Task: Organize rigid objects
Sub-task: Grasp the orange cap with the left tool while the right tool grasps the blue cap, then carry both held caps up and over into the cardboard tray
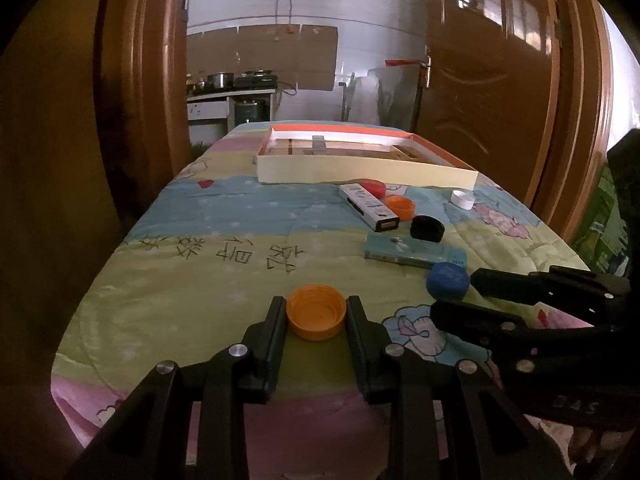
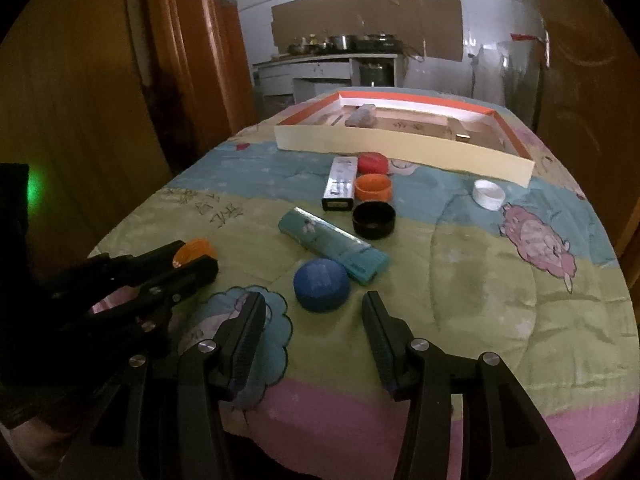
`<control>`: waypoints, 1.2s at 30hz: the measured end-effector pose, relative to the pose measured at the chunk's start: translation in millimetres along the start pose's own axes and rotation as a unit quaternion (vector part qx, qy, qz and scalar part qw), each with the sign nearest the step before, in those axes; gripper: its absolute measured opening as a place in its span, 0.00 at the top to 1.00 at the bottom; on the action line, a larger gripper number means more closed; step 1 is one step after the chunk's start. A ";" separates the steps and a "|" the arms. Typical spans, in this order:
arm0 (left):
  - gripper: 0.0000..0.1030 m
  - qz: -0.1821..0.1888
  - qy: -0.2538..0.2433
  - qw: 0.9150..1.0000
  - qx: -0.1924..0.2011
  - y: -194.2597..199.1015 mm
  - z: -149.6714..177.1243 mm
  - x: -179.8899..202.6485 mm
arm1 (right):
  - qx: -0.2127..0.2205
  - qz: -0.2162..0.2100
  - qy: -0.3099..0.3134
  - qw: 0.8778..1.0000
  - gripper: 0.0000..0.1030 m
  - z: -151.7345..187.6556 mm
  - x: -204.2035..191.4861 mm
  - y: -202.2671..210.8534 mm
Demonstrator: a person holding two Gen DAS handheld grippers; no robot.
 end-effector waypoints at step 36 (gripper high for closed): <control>0.71 -0.003 -0.002 1.000 -0.001 -1.6 -7.1 -1.8 | 0.017 0.020 0.002 1.000 0.70 -8.0 2.9 4.5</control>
Point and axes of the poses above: each gripper's, at about its wrist camera, not at the fingertips, and y roughly against the way its jaws point, x to its right, z to its underside, the point moved 4 cm from there along -y, roughly the way its jaws point, and after that the axes turned 3 degrees about z, right-handed, at the moved point
